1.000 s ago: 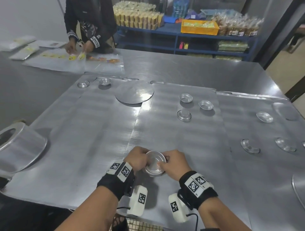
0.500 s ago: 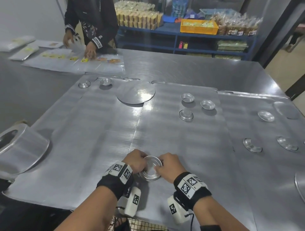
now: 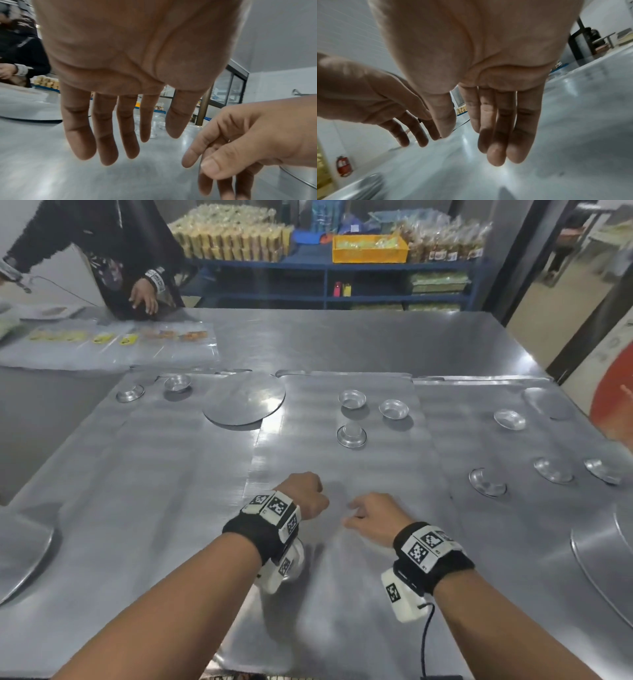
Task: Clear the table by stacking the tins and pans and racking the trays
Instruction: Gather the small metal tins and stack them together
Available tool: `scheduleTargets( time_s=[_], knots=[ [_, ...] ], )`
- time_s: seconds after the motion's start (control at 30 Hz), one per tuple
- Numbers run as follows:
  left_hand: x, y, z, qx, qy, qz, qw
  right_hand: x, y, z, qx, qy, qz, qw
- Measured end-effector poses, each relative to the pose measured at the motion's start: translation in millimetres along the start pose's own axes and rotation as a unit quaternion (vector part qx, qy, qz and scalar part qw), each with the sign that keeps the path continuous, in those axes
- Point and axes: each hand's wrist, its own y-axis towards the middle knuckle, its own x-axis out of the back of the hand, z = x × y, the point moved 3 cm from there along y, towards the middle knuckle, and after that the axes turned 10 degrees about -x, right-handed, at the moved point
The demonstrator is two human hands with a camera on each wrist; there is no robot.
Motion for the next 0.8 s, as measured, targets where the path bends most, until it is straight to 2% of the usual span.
scheduleTargets(
  time_s=[0.2,0.3,0.57,0.67,0.8],
  knots=[
    [0,69,-58,-0.081,0.041,-0.005,0.996,62,23,-68,-0.079,-0.045,-0.115,0.989],
    [0,107,-76,-0.091,0.091,-0.030,0.991,92,36,-100,-0.104,-0.094,-0.154,0.978],
    [-15,190,-84,-0.021,0.189,-0.056,0.980,149,64,-169,-0.200,-0.161,-0.205,0.945],
    [-24,215,-79,0.011,0.198,-0.043,0.979,158,72,-189,-0.226,-0.157,-0.184,0.944],
    [-35,236,-77,0.064,0.201,-0.072,0.975,158,80,-209,-0.256,-0.155,-0.135,0.944]
  ],
)
